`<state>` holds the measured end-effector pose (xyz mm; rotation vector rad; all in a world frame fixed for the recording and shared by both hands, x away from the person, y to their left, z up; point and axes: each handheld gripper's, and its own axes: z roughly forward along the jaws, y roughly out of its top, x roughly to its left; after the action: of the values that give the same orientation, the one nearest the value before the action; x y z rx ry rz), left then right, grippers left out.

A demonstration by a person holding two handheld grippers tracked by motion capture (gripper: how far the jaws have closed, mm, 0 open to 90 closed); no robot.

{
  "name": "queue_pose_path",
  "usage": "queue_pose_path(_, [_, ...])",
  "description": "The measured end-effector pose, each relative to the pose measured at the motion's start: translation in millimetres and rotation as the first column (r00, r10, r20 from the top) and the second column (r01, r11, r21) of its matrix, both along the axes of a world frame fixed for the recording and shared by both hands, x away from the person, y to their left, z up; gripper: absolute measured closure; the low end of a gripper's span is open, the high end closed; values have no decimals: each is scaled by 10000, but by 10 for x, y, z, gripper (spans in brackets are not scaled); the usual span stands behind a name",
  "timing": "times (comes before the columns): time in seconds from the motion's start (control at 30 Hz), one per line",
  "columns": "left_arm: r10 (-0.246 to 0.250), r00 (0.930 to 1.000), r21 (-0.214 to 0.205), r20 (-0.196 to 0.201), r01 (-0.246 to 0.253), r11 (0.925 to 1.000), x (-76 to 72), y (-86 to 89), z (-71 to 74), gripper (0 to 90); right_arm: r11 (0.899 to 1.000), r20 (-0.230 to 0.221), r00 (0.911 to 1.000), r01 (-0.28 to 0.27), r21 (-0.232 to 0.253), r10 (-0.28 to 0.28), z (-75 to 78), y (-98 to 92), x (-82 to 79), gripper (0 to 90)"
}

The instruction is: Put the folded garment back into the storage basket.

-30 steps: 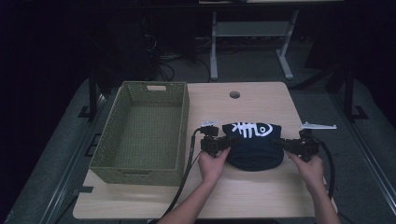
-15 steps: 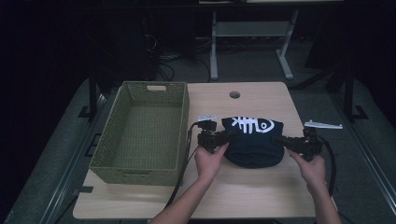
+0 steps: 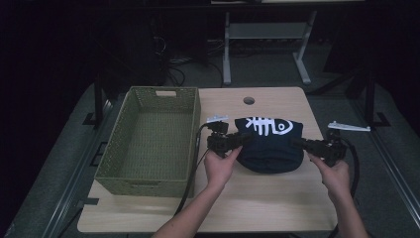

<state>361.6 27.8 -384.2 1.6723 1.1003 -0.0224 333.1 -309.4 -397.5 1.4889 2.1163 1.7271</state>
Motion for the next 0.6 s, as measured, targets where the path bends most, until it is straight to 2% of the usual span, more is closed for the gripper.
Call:
queue_pose_path(0.17, [4, 10000, -106, -30, -4, 9999, 12, -12, 33, 667, 10000, 46, 10000, -4, -64, 4, 57, -6, 10, 734])
queue_pose_path(0.47, [-170, 9999, -167, -19, 169, 9997, 27, 20, 124, 664, 9999, -33, 10000, -66, 137, 67, 142, -13, 16, 733])
queue_pose_path(0.6, [-193, 9998, -297, 32, 194, 9994, 30, 53, 184, 663, 9995, 77, 9999, -122, 276, 120, 202, -5, 20, 733])
